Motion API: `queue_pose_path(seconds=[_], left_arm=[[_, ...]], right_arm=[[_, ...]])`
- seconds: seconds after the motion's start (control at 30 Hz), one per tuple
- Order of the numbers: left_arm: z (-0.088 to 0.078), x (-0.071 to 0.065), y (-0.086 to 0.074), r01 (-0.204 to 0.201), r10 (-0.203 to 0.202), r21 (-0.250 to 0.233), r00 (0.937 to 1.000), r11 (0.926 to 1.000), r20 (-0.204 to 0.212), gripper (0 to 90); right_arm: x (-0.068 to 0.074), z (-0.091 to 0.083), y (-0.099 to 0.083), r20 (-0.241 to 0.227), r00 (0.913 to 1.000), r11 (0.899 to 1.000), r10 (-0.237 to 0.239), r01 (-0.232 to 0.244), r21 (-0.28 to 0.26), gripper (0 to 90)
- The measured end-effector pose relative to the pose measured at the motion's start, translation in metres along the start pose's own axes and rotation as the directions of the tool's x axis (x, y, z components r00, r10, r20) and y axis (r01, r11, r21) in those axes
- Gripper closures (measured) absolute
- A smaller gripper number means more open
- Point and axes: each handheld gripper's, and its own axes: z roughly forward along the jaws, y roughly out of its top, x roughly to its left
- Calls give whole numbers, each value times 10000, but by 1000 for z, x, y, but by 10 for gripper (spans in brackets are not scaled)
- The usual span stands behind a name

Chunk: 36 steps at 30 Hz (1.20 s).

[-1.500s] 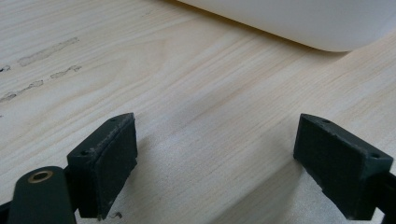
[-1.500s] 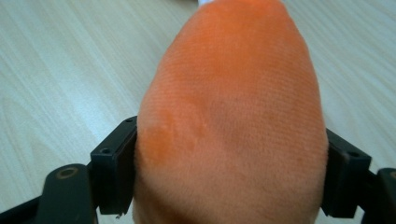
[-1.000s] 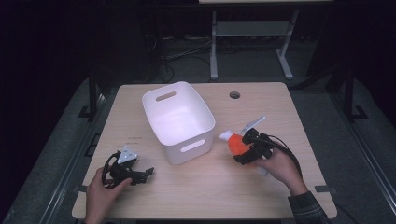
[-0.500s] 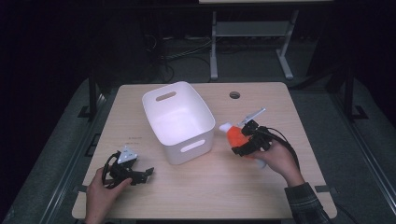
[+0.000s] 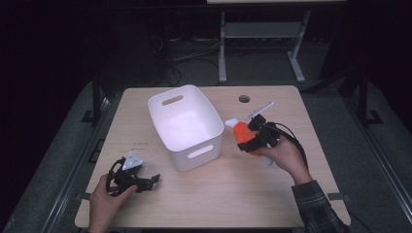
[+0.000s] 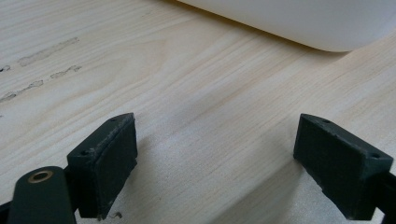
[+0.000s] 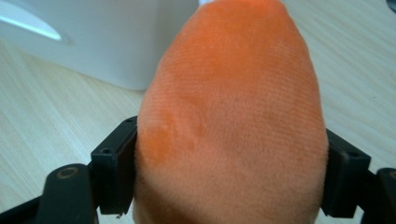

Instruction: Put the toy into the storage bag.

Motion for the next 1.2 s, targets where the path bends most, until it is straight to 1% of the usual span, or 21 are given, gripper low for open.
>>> queue_pose_path(seconds=[0.33, 0.7, 0.93, 0.97, 1.07, 1.13, 1.2], left_arm=[[0, 0, 0, -3, 3, 2, 10000, 10000, 2, 129], [0, 0, 0, -6, 6, -1, 10000, 10000, 4, 129], [0, 0, 0, 22, -22, -24, 10000, 10000, 0, 129], [0, 0, 0, 28, -28, -26, 10000, 10000, 0, 129], [0, 0, 0, 23, -23, -26, 10000, 10000, 0, 129], [0, 0, 0, 30, -30, -25, 10000, 10000, 2, 129], [0, 0, 0, 24, -24, -24, 10000, 10000, 3, 129]], right_arm=[[-3, -8, 18, 92, 9998, 9998, 177, -176, -106, 222], [-3, -17, 38, 164, 9998, 9997, 114, -111, -199, 222], [-1, -23, 55, 191, 9998, 9995, 15, -9, -305, 222], [-1, -24, 58, 203, 9998, 9994, -64, 70, -325, 222], [2, -27, 67, 184, 9998, 9992, 36, -29, -394, 222], [3, -27, 69, 167, 9998, 9991, 51, -44, -416, 222], [5, -28, 77, 165, 9999, 9992, 52, -45, -398, 222]])
